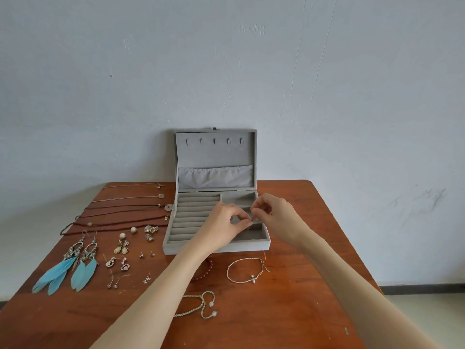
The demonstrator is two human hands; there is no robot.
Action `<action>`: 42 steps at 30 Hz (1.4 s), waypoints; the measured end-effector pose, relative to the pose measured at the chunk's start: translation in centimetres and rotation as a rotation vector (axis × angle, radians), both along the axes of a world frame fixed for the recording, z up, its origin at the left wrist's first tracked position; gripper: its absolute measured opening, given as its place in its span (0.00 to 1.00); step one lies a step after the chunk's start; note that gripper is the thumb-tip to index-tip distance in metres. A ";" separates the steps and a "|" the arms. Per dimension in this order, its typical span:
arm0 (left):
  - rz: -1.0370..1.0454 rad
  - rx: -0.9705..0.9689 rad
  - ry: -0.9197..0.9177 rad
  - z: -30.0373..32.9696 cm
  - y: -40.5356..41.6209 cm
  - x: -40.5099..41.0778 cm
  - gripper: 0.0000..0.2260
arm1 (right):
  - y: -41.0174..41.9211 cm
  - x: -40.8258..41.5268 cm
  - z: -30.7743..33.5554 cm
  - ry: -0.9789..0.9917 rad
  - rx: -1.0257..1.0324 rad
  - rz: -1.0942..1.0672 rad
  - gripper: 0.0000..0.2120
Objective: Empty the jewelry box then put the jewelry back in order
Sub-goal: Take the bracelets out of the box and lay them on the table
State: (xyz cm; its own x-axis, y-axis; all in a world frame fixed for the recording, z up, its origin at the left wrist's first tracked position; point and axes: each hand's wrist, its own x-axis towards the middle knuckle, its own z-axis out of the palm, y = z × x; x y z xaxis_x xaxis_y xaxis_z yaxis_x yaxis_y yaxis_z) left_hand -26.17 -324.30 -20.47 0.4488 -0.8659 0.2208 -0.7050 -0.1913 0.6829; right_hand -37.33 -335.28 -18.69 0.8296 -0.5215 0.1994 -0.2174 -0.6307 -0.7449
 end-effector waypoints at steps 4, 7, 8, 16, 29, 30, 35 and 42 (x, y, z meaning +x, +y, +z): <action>0.007 0.019 0.019 0.0 0.3 -0.1 0.01 | -0.1 -0.3 0.4 0.002 0.023 0.010 0.04; 0.031 0.019 0.036 0.5 0.6 0.1 0.04 | 0.0 -0.5 0.7 -0.031 0.085 0.011 0.05; 0.037 0.024 0.043 0.7 0.8 0.1 0.04 | 0.1 -0.5 0.7 -0.053 0.126 0.015 0.05; -0.002 -0.012 0.257 2.1 2.2 -0.2 0.04 | 0.2 -1.6 0.9 -0.121 0.532 0.046 0.09; -0.006 -0.116 0.106 5.0 5.9 -4.6 0.05 | 4.6 -5.9 0.7 0.027 0.952 0.269 0.08; -0.010 -0.114 0.080 5.2 6.2 -4.8 0.05 | 5.1 -6.0 0.7 0.046 0.925 0.280 0.06; -0.033 -0.043 -0.069 5.8 8.2 -4.8 0.04 | 6.3 -6.4 0.7 0.016 0.795 0.154 0.08; 0.041 0.166 -0.128 3.9 10.7 -4.4 0.06 | 6.8 -8.5 0.7 -0.069 0.813 0.039 0.06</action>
